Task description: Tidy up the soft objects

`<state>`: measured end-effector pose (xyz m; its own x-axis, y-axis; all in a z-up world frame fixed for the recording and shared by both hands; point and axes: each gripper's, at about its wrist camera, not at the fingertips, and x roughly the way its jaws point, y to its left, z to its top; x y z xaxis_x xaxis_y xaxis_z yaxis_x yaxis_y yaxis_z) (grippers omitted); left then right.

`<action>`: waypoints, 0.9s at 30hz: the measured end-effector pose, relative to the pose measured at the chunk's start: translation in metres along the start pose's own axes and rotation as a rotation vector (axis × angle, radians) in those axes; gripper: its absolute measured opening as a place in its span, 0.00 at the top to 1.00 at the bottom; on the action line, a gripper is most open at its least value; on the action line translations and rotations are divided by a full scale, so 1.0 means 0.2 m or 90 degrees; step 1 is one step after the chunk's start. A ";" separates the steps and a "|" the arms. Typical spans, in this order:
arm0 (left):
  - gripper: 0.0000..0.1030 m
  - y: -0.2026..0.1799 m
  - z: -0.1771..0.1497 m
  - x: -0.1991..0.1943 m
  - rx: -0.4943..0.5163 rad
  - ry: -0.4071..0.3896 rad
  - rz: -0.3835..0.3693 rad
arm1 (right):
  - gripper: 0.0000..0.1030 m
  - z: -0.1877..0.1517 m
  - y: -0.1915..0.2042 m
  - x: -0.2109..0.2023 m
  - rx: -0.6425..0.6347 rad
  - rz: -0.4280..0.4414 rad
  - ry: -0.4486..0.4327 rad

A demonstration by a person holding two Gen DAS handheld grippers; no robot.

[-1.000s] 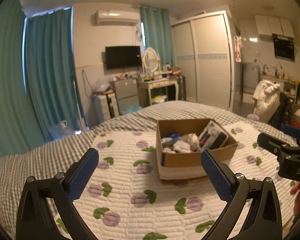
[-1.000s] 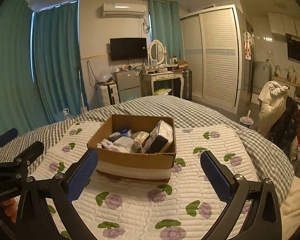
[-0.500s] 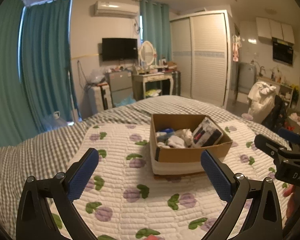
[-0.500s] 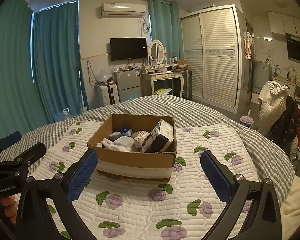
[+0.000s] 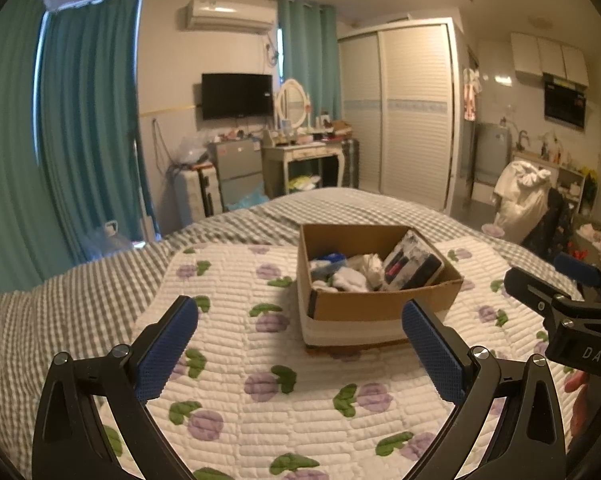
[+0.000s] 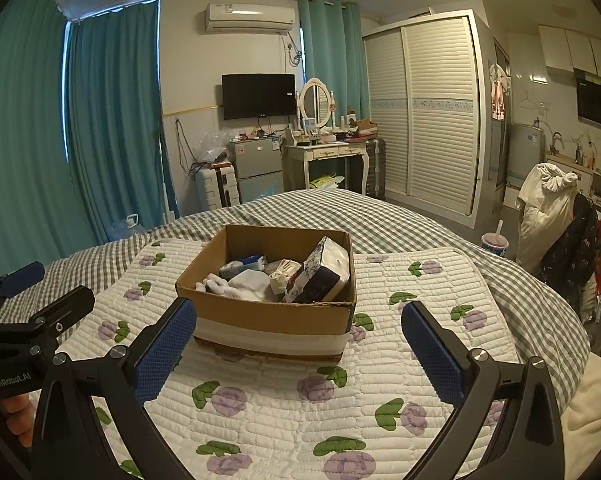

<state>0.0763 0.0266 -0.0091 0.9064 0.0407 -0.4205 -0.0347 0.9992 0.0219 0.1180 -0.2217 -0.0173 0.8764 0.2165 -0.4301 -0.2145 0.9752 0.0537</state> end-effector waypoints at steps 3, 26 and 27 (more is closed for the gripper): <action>0.00 0.00 -0.01 0.00 0.001 0.001 0.001 | 0.00 0.00 0.00 0.00 0.000 -0.001 0.000; 0.00 0.00 -0.01 0.01 0.003 0.001 -0.002 | 0.00 0.00 0.00 0.00 -0.001 -0.003 0.000; 0.00 0.00 -0.01 0.01 0.002 0.001 -0.002 | 0.00 0.00 0.00 0.00 -0.001 -0.003 0.001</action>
<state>0.0773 0.0260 -0.0111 0.9058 0.0373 -0.4221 -0.0300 0.9993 0.0240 0.1183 -0.2213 -0.0186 0.8767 0.2123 -0.4316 -0.2113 0.9761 0.0510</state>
